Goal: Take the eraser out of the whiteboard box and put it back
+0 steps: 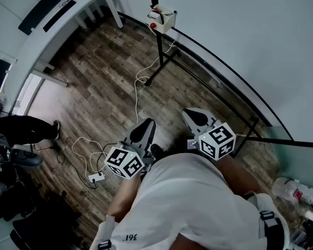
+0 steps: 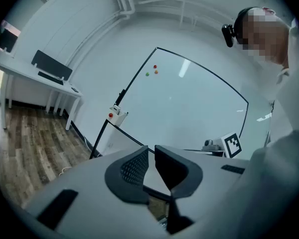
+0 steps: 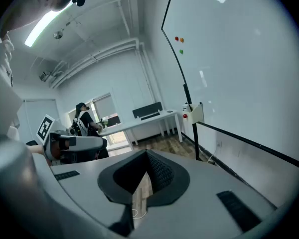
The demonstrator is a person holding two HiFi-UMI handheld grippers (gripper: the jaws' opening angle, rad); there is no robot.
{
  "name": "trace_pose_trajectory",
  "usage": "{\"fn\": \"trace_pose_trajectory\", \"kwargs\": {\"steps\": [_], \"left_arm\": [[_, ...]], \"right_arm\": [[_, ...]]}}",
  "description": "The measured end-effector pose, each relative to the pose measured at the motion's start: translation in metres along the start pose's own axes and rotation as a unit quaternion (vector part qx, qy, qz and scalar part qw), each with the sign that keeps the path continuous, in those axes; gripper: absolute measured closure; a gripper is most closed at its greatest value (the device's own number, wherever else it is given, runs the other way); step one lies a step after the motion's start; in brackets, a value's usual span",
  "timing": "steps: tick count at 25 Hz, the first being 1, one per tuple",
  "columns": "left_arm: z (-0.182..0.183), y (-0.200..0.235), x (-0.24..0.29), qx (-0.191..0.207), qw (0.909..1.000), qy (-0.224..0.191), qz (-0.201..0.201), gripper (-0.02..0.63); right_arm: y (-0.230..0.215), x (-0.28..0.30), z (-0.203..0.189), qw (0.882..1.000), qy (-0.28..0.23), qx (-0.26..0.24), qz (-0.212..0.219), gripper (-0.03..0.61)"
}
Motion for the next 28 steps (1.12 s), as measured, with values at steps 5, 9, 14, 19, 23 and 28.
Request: {"fn": "trace_pose_trajectory", "kwargs": {"steps": [5,9,14,19,23,28], "left_arm": [[-0.001,-0.004,0.008,-0.005,1.0000,0.002,0.006,0.578],[-0.001,-0.005,0.016,-0.001,1.0000,0.003,0.000,0.578],[0.000,-0.010,0.024,0.000,1.0000,0.000,-0.001,0.578],[0.000,-0.008,0.034,-0.001,1.0000,-0.002,0.007,0.578],[0.001,-0.006,0.042,-0.003,0.9998,-0.002,0.019,0.578],[0.004,-0.006,0.053,-0.010,0.9993,-0.003,0.036,0.578]], "right_arm": [[-0.009,-0.003,0.000,1.000,0.001,-0.001,0.000,0.554],[-0.017,-0.004,0.003,1.000,0.000,0.000,-0.002,0.554],[-0.024,-0.010,0.008,1.000,-0.007,-0.004,0.003,0.554],[-0.038,-0.011,0.012,1.000,-0.016,0.011,0.010,0.551],[-0.050,-0.013,0.016,1.000,-0.020,0.011,0.009,0.549],[-0.065,-0.012,0.022,1.000,-0.016,0.011,0.013,0.522]]}}
Point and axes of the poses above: the fingertips, and each gripper's own axes: x forward along the fingers, y to its left, z out of its top, the point moved 5 cm from there along -x, backward along the fingers, and after that the axes turned 13 degrees about x, right-handed, at the moved point
